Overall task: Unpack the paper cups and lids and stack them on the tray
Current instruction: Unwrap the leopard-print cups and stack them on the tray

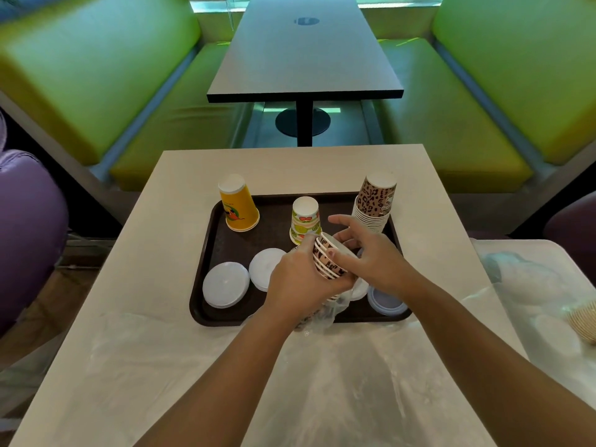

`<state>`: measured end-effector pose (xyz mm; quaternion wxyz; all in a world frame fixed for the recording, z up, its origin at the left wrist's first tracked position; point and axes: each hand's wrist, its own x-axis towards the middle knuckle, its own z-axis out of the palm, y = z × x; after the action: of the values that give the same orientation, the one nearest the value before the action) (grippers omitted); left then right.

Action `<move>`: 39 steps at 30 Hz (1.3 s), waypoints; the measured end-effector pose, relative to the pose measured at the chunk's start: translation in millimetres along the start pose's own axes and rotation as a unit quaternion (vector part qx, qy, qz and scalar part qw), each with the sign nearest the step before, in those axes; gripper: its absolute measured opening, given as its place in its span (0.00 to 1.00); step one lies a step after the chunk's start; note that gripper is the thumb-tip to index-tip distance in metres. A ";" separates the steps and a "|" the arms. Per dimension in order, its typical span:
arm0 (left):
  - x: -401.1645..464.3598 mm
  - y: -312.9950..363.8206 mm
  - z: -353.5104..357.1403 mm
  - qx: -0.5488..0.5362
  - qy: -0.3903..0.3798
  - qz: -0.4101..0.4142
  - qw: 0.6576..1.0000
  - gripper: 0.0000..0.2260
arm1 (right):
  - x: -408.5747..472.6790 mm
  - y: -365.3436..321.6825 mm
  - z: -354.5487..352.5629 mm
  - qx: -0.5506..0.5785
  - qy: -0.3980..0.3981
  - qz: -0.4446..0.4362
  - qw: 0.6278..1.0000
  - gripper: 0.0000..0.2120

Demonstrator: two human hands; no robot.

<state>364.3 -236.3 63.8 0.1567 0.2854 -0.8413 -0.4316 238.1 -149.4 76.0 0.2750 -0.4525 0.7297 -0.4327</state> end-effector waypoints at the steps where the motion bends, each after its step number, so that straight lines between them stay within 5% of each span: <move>1: 0.5 -0.6 0.2 -0.002 0.001 0.000 1.000 0.28 | 0.7 0.5 0.2 -0.001 0.001 0.002 1.000 0.24; 14: 5.3 -3.9 3.8 0.005 0.001 -0.003 1.000 0.27 | 5.6 3.5 1.3 -0.041 0.009 -0.012 0.999 0.26; 23: 6.5 -14.7 9.8 0.062 -0.002 -0.036 0.997 0.26 | -0.1 -4.7 9.8 -0.202 0.064 -0.126 0.969 0.04; 39: 8.2 -4.7 3.1 0.048 0.003 -0.044 0.998 0.27 | 0.7 -4.5 16.2 -0.194 0.178 -0.167 0.950 0.15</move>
<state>357.9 -241.6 58.3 0.1262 0.3304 -0.8471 -0.3966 252.5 -157.2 72.4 -0.0290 -0.5282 0.7506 -0.3960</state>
